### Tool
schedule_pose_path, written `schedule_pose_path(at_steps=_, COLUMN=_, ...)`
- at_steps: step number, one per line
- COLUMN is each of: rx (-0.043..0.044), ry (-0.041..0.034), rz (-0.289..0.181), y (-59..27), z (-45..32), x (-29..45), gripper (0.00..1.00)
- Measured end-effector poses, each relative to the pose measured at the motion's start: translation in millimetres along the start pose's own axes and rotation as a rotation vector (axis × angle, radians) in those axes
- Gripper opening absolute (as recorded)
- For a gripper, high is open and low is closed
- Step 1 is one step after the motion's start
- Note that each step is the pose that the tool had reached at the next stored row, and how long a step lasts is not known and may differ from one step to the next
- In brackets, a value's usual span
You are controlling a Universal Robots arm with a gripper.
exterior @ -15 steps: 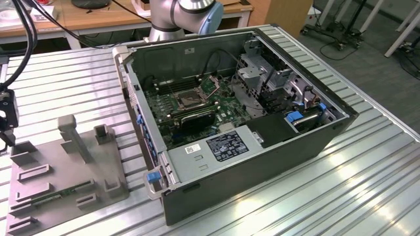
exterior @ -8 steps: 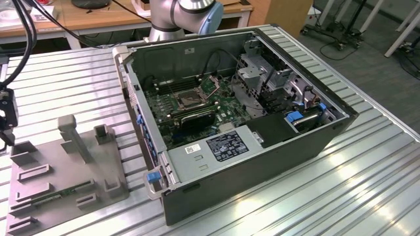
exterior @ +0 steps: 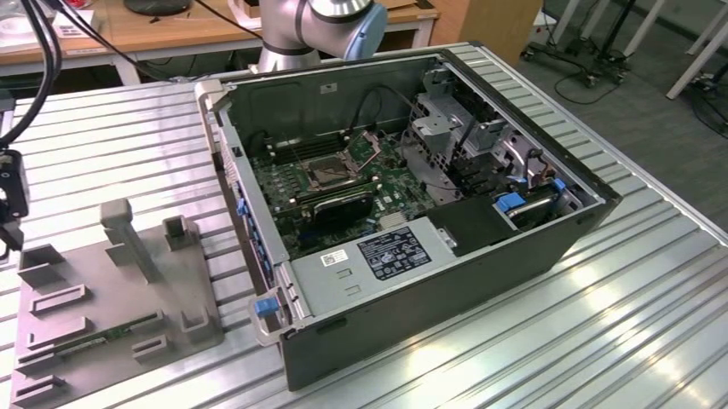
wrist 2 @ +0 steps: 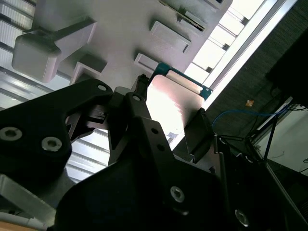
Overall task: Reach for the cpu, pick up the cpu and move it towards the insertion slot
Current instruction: 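Pick up the cpu and move it towards the insertion slot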
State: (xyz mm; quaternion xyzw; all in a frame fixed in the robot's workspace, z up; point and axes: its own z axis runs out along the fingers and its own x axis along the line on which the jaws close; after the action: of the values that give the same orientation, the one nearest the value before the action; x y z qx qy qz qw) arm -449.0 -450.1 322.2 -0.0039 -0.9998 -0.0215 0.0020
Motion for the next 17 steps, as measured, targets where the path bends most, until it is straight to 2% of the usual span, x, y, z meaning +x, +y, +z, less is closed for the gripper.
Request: schedule_pose_path(at_steps=17, rx=-0.0003, ry=-0.0001, rz=0.0, y=0.4, z=-9.4, x=0.0, gripper=0.55)
